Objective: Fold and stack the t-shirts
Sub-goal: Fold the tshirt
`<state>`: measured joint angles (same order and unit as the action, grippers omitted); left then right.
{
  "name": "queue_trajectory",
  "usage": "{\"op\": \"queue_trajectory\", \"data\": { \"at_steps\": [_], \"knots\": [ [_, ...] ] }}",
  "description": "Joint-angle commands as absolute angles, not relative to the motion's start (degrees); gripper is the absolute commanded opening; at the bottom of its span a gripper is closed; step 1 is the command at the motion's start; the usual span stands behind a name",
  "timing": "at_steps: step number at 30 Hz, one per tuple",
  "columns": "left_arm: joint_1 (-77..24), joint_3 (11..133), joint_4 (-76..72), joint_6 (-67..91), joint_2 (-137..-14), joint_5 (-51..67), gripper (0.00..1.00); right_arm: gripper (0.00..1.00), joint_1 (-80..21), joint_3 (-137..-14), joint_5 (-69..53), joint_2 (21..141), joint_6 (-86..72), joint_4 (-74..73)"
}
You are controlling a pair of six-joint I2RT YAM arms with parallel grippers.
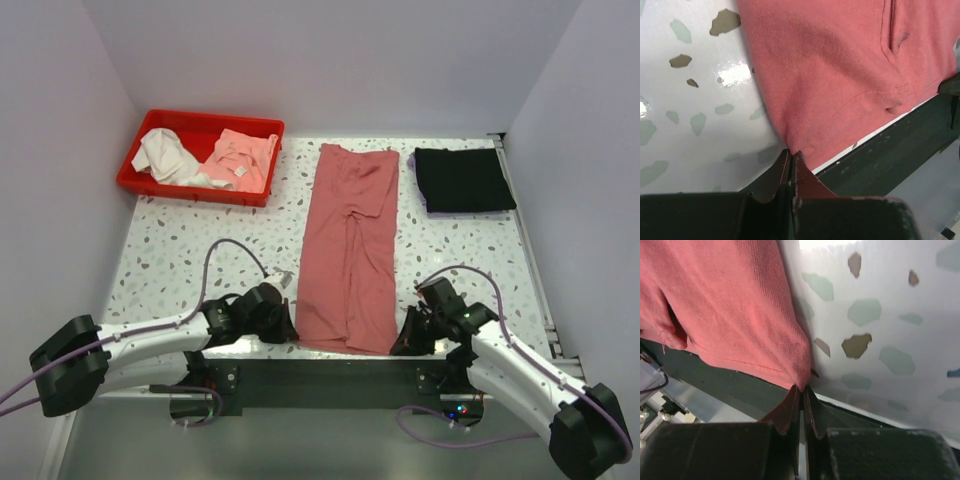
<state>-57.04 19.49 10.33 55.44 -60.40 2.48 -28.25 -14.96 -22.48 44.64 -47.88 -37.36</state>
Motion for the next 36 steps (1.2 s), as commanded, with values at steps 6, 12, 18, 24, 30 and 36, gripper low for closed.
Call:
{"op": "queue_trajectory", "data": {
  "at_steps": [6, 12, 18, 24, 30, 36],
  "knots": [
    [-57.8, 18.1, 14.3, 57.3, -53.8, 6.7, 0.0, 0.04, -29.3, -14.9, -26.8, 39.4, -49.9, -46.0],
    [-58.0, 17.3, 15.1, 58.3, -50.2, 7.6, 0.0, 0.03, -29.7, -17.3, -26.2, 35.6, -49.5, -49.8],
    [-58.0, 23.3, 17.2, 56.6, -52.6, 1.3, 0.0, 0.02, -29.7, -23.5, -19.4, 40.8, -46.9, -47.9],
    [-57.9, 32.0, 18.5, 53.7, -58.4, -2.5, 0.0, 0.02, -29.8, -34.3, -14.6, 46.5, -43.8, -45.7],
    [-54.5, 39.1, 18.2, 49.2, -64.8, -7.7, 0.0, 0.02, -29.6, -41.6, -6.2, 54.7, -40.0, -43.0],
    [-47.3, 45.4, 13.2, 40.9, -71.9, -3.6, 0.0, 0.02, -29.4, -49.7, 2.6, 61.3, -37.2, -40.9]
  ]
}}
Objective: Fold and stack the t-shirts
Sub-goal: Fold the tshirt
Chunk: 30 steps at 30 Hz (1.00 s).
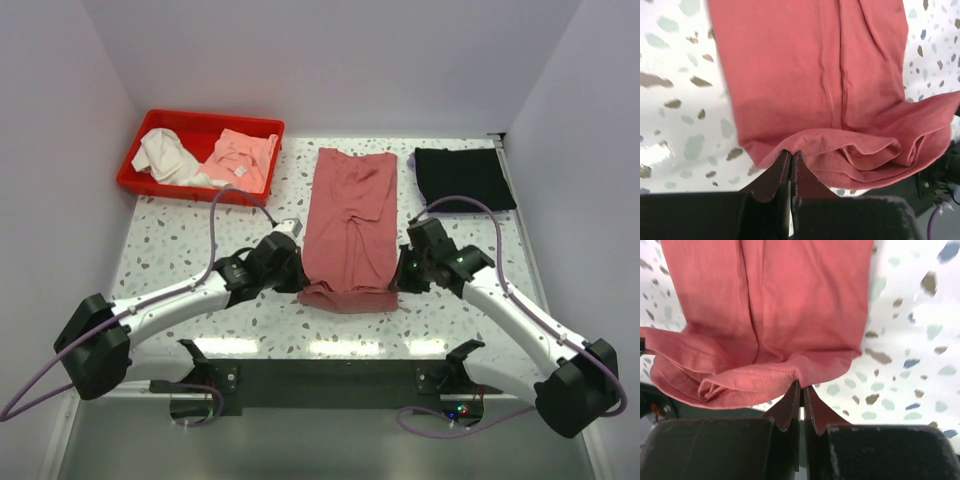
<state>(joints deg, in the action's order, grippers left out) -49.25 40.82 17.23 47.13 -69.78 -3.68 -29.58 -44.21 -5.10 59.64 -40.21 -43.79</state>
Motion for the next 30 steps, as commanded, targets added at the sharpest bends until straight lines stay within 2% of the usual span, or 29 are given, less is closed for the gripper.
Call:
{"op": "queue_trajectory", "data": {
  "at_steps": [1, 15, 30],
  "knots": [
    [-47.1, 46.5, 13.1, 40.3, -72.7, -4.2, 0.0, 0.02, -29.2, -50.5, 3.2, 62.0, -36.8, -39.9],
    [-40.4, 60.0, 12.5, 35.3, -84.1, -6.0, 0.0, 0.03, -25.4, -64.0, 6.0, 76.6, -31.7, -35.3],
    [-34.1, 66.3, 7.9, 33.7, -94.0, -2.3, 0.0, 0.03, -19.8, -67.7, 2.9, 85.2, -29.5, -29.7]
  ]
}}
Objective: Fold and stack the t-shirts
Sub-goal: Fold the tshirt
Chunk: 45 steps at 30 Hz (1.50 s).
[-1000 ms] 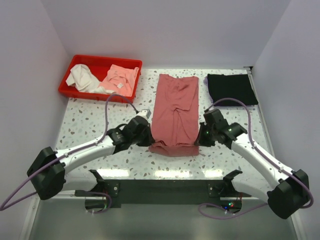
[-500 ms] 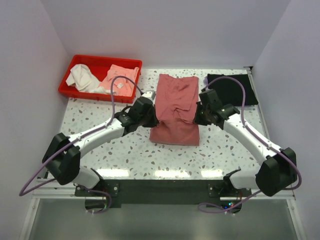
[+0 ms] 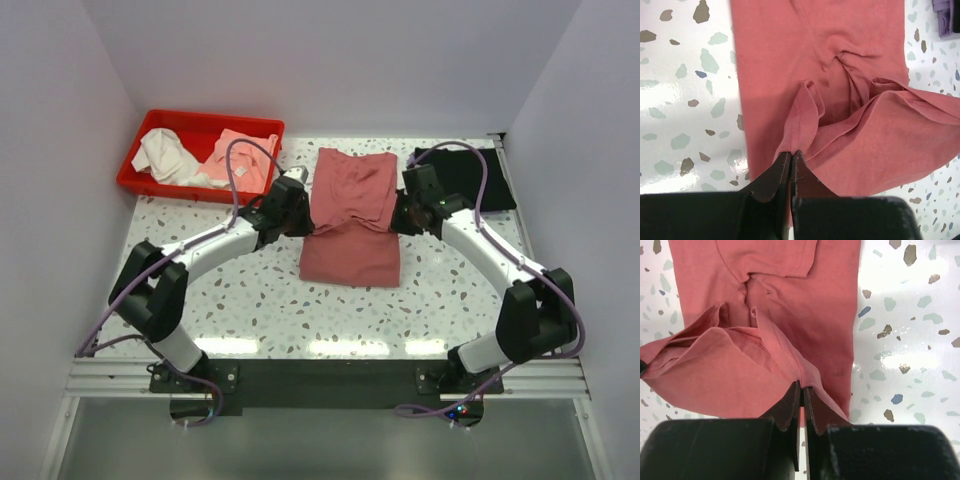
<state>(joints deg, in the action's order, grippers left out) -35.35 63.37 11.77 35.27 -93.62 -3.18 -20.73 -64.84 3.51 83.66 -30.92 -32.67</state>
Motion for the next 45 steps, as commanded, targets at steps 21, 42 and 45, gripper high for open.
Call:
{"op": "queue_trajectory", "data": {
  "at_steps": [21, 42, 45],
  "knots": [
    [-29.4, 75.5, 8.6, 30.2, -108.0, 2.5, 0.0, 0.08, -14.3, -70.9, -2.4, 96.9, -28.6, -26.1],
    [-28.3, 66.7, 5.4, 32.4, -97.2, 3.5, 1.0, 0.99, -13.7, -69.0, -11.5, 93.4, -27.8, -26.4],
    [-28.4, 60.9, 4.3, 33.6, -91.8, 3.5, 1.0, 0.99, -13.9, -64.6, -11.9, 89.7, -28.0, -25.8]
  ]
}}
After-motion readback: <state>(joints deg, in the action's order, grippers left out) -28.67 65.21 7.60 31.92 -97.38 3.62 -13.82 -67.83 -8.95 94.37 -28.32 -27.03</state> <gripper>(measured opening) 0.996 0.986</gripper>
